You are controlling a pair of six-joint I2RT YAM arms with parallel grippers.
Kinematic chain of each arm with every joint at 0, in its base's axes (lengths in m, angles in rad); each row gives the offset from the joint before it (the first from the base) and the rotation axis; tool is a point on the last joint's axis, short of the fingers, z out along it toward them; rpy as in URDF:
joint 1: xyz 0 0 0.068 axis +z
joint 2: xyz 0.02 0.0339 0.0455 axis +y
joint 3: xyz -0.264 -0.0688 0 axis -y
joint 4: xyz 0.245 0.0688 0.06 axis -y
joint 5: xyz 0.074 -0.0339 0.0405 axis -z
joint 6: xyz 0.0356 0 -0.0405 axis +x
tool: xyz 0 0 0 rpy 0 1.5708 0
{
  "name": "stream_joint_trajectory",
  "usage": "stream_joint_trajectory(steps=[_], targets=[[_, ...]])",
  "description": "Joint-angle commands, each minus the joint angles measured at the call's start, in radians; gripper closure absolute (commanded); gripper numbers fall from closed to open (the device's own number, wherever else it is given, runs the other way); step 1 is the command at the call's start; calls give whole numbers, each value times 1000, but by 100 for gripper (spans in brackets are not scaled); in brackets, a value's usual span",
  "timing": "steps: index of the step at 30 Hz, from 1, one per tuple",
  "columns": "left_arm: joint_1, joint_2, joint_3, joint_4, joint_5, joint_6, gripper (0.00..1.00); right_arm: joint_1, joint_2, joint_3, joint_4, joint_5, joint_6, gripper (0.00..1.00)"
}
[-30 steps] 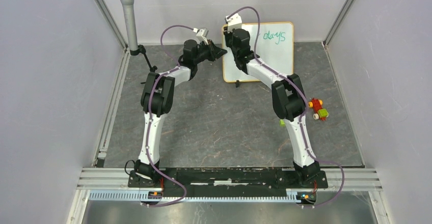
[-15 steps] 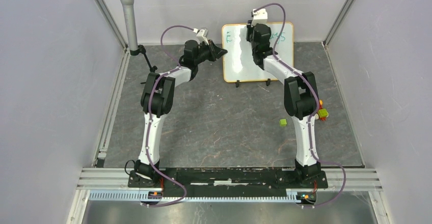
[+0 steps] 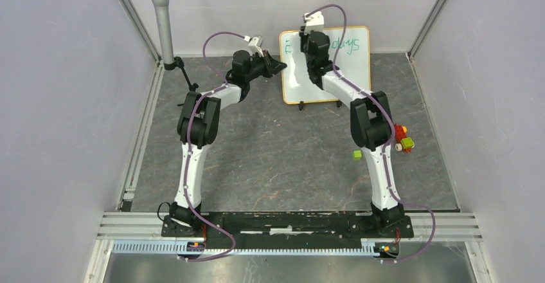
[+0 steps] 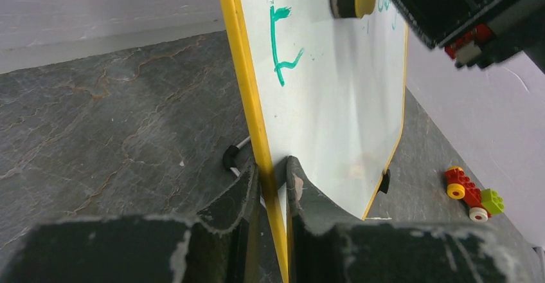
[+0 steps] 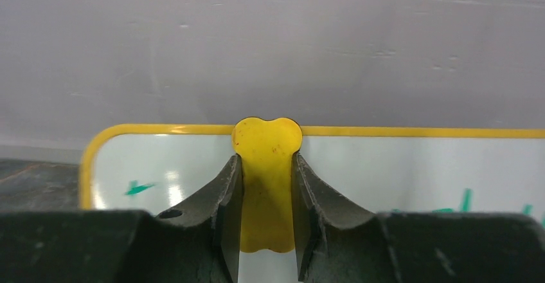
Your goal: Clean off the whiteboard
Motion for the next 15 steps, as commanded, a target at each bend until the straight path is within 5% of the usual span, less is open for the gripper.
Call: stream_joint_trajectory(steps=[1, 15], targets=[[-4, -38, -6, -30, -50, 126, 98, 93, 37, 46, 37, -26, -58, 68], [-5, -45, -15, -27, -56, 127, 98, 103, 31, 31, 35, 15, -78, 67]])
